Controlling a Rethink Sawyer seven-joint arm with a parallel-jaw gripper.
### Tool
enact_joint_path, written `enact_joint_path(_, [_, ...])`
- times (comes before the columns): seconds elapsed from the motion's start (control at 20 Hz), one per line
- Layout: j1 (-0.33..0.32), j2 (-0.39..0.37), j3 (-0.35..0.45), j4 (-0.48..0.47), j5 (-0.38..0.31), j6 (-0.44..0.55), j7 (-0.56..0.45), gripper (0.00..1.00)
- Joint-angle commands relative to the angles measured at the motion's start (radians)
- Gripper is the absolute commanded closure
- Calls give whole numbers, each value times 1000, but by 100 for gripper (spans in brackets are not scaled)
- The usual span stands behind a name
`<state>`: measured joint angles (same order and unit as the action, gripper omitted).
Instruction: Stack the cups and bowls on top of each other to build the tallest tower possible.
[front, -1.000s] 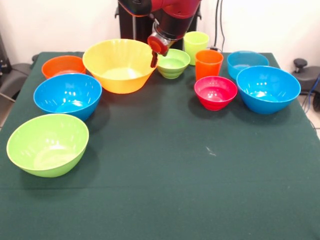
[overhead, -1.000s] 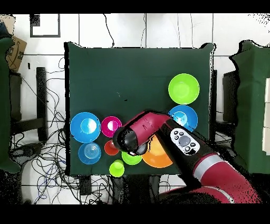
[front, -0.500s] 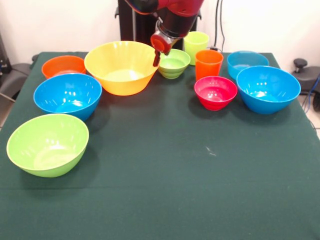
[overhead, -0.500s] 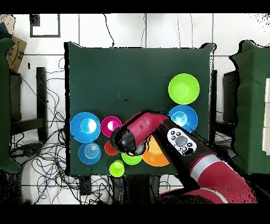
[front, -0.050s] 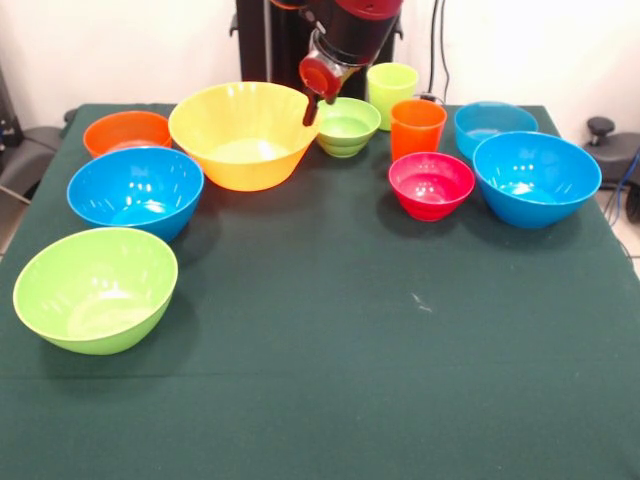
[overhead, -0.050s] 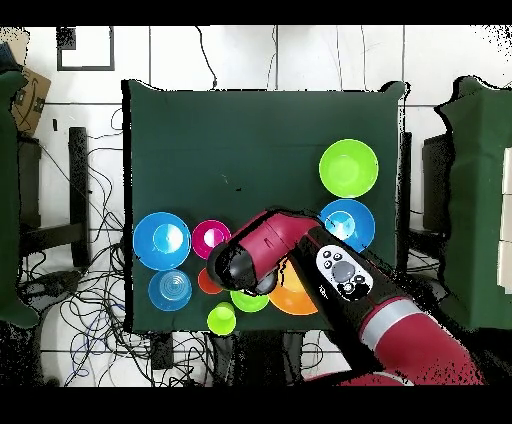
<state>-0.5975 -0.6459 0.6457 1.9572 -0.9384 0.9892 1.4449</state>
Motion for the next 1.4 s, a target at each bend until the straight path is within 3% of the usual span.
enact_joint_path(0.05, [38,7,-20,23,-17,-71,7,0])
enact_joint_path(0.5, [8,49,16,30,-7,-132,-31,0])
enact_joint_path(0.95, [-16,68,61,47,-9,-152,-144,0])
enact_joint_path(1.4, [-16,82,81,48,-2,-153,-171,0])
